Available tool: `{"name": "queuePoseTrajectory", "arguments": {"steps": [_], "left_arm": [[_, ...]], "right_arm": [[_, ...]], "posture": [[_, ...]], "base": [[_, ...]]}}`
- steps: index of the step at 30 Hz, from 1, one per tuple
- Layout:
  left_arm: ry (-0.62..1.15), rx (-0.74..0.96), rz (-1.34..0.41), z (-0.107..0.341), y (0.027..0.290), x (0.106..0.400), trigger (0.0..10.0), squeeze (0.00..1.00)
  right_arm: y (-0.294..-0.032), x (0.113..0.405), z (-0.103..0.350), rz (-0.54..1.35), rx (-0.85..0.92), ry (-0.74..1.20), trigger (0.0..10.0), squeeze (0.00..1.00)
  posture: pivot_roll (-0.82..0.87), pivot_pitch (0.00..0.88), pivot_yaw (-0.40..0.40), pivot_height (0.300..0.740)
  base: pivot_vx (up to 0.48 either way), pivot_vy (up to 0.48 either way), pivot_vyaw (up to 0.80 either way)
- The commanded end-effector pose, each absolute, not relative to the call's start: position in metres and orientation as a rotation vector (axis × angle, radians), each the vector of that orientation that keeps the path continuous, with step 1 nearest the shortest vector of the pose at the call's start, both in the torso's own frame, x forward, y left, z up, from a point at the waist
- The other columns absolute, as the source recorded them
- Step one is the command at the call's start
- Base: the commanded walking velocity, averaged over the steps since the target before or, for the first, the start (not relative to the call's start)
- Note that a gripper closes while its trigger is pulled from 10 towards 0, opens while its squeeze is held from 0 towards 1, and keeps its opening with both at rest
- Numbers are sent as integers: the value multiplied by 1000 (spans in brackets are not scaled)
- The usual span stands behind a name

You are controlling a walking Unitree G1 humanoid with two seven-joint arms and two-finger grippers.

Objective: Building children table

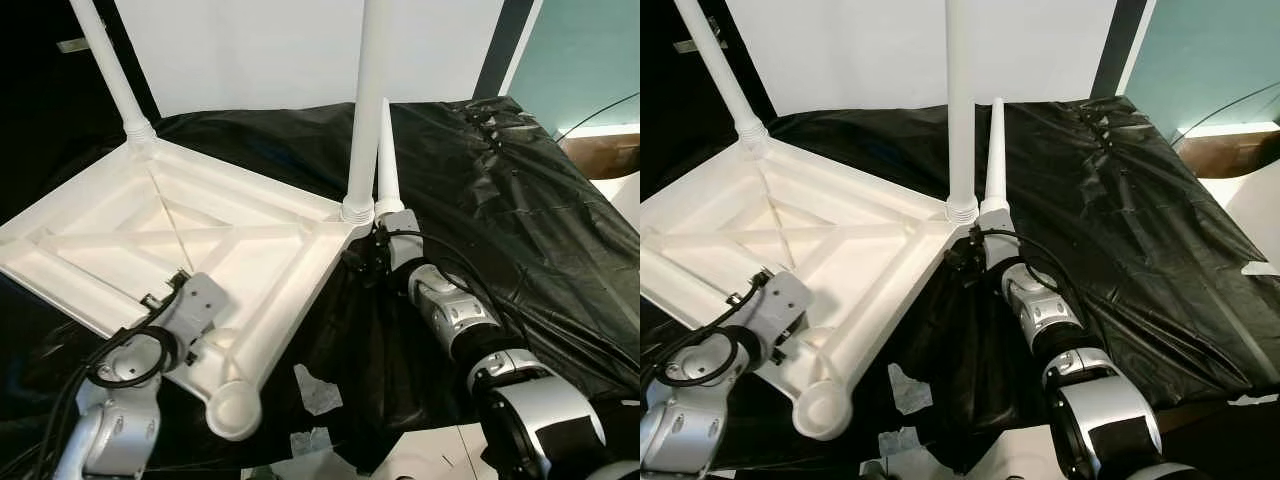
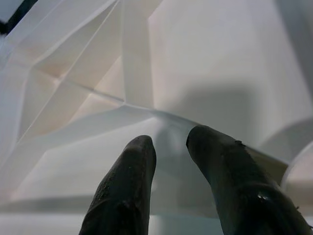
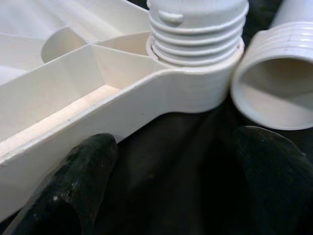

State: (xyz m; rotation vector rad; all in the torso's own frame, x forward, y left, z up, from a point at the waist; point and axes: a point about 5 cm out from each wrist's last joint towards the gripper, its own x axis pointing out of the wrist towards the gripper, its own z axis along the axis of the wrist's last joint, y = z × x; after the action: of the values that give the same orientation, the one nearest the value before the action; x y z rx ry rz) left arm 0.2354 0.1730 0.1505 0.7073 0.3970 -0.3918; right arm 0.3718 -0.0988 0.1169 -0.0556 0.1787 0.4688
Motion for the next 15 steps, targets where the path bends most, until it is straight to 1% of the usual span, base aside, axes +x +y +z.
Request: {"name": "queuePoseTrajectory", "arguments": {"steps": [1, 2, 6, 15], "left_arm": [[472, 566, -894, 130, 117, 210, 10000, 0], [472, 566, -894, 130, 117, 210, 10000, 0], [512, 501, -942, 124, 103, 204, 10000, 0], [493, 464, -939, 134, 96, 207, 10000, 0]], "right_arm": [[-68, 369, 121, 578, -34, 158, 10000, 0], [-68, 369, 121, 578, -34, 158, 10000, 0], [-67, 369, 118, 579, -34, 165, 10000, 0], [-67, 371, 120, 581, -27, 156, 10000, 0]], "posture": [[174, 55, -8, 740], [174, 55, -8, 740], [176, 51, 0, 740], [175, 48, 6, 740]], "base": [[0, 0, 0], [0, 0, 0], [0, 0, 0], [0, 0, 0]]}}
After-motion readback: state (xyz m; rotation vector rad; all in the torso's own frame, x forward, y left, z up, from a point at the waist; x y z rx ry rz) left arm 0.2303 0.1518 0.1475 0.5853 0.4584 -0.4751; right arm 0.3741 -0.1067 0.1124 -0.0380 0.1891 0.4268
